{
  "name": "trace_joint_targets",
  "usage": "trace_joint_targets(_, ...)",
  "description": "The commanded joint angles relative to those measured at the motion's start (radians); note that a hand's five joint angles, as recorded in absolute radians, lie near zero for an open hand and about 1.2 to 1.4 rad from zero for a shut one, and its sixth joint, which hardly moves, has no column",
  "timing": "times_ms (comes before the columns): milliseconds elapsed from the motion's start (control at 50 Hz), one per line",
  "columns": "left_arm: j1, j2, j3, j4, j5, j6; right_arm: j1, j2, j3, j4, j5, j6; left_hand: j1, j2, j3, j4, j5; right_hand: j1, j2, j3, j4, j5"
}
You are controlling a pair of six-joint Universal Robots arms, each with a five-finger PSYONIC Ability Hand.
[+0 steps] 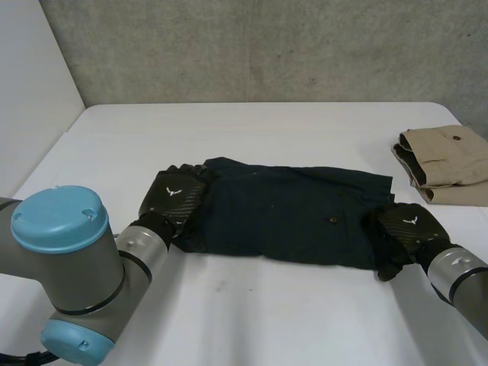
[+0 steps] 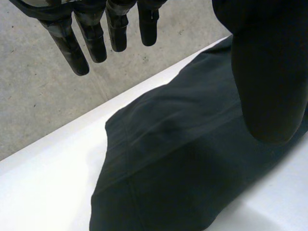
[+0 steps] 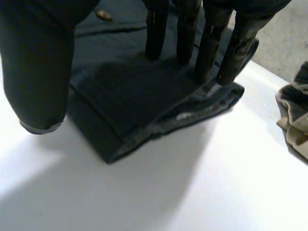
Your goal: Fold the laundry.
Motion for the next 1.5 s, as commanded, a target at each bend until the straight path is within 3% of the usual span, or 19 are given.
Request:
trace_joint_targets(20,0.002,0.000,-0.005,0.001,0.002,0.000,0.007,0.046,-0.018,-0.052,0.049,-0.026,0.003,-0.013,-0.019,-0.012,-0.034,0.250,0.223,0.217,0.197,0.191)
trace_joint_targets(300,0.004,0.000,-0.009,0.007,0.002,-0.002,0.044,0.078,-0.038,-0.081,0.049,-0.025,0.000,-0.016,-0.022,-0.015,-0.037,0.382,0.355,0.349,0.329,0.323)
trace_joint_targets(480,0.002,0.000,-0.010,0.007,0.002,-0.002,0.046,0.075,-0.055,-0.081,0.052,-0.023,0.000,-0.016,-0.022,-0.015,-0.037,0.769,0.742,0.737,0.716,0.710)
trace_joint_targets(680,0.001,0.000,-0.013,0.007,0.000,-0.002,0.047,0.080,-0.073,-0.078,0.057,-0.023,-0.003,-0.019,-0.025,-0.018,-0.040,0.787,0.760,0.755,0.734,0.728)
trace_joint_targets(720,0.001,0.000,-0.013,0.007,0.000,-0.002,0.047,0.084,-0.073,-0.078,0.058,-0.025,-0.003,-0.019,-0.025,-0.018,-0.040,0.851,0.824,0.819,0.798,0.792)
trace_joint_targets(740,0.001,0.000,-0.013,0.007,0.000,-0.002,0.047,0.086,-0.075,-0.076,0.057,-0.026,-0.003,-0.019,-0.025,-0.018,-0.040,1.029,1.002,0.997,0.976,0.970)
trace_joint_targets(860,0.001,0.002,-0.015,0.007,0.000,-0.002,0.035,0.069,-0.081,-0.059,0.071,-0.040,-0.003,-0.019,-0.025,-0.018,-0.040,1.053,1.026,1.021,1.000,0.994)
trace_joint_targets(940,-0.001,0.006,-0.019,0.007,0.000,-0.002,0.020,0.023,-0.078,-0.017,0.075,-0.066,-0.003,-0.019,-0.025,-0.018,-0.040,1.053,1.026,1.021,1.000,0.994)
trace_joint_targets(1000,-0.001,0.009,-0.019,0.006,-0.002,-0.002,-0.060,-0.028,-0.081,0.033,0.084,-0.126,-0.003,-0.019,-0.025,-0.018,-0.040,1.053,1.026,1.021,1.000,0.994)
trace_joint_targets(1140,-0.001,0.021,-0.013,0.003,-0.005,0.002,-0.168,-0.067,-0.133,0.108,0.103,-0.336,-0.006,-0.022,-0.028,-0.021,-0.043,1.053,1.026,1.021,1.000,0.994)
trace_joint_targets(1220,0.001,0.037,-0.001,-0.002,-0.005,0.003,-0.062,-0.089,-0.198,0.114,0.120,-0.368,-0.009,-0.025,-0.031,-0.024,-0.046,1.053,1.026,1.021,1.000,0.994)
trace_joint_targets(1400,0.004,0.072,0.056,-0.006,-0.003,0.005,0.315,-0.074,-0.402,0.112,0.095,-0.376,-0.015,-0.030,-0.037,-0.029,-0.052,1.053,1.026,1.021,1.000,0.994)
trace_joint_targets(1500,0.019,0.078,0.100,-0.006,-0.003,0.005,0.542,0.076,-0.497,0.134,0.017,-0.376,-0.016,-0.031,-0.038,-0.030,-0.053,1.053,1.026,1.021,1.000,0.994)
